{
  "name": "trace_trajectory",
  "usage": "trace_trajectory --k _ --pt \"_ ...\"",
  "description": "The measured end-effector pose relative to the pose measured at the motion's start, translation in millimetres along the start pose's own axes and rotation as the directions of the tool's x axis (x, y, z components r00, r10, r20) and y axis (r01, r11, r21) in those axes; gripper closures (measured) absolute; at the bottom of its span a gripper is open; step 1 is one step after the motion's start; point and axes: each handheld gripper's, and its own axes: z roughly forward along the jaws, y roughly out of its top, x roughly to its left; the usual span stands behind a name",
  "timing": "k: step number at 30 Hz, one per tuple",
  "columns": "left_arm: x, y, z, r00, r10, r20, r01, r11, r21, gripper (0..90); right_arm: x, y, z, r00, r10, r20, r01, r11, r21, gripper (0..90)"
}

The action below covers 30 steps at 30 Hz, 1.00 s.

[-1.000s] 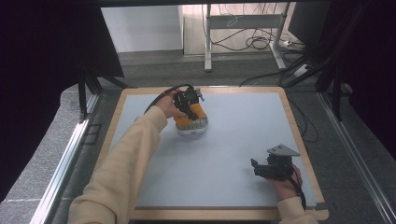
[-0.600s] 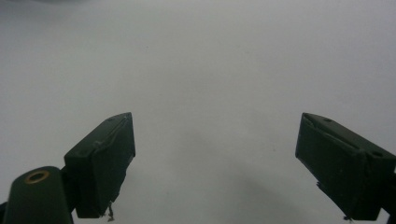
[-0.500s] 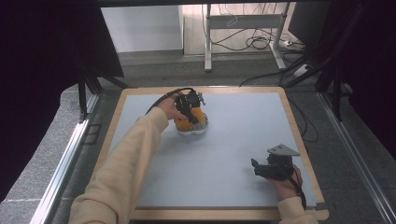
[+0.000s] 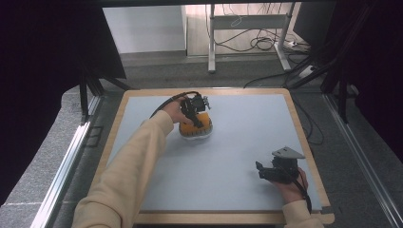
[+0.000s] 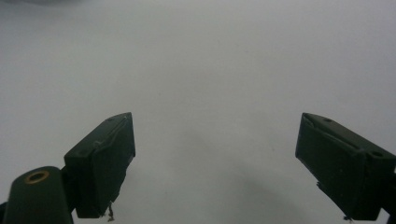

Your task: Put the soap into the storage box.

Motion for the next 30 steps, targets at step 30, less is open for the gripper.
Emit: trace_trajectory --k 30 --pt "-29.6 -47.3 -65.7 0.9715 -0.218 -0.093 0.190 0.9503 -0.246 29.3 1.7 0.7 -0.4 1.0000 -0.005 0.004 0.005 1.0000 -0.002 12.1"
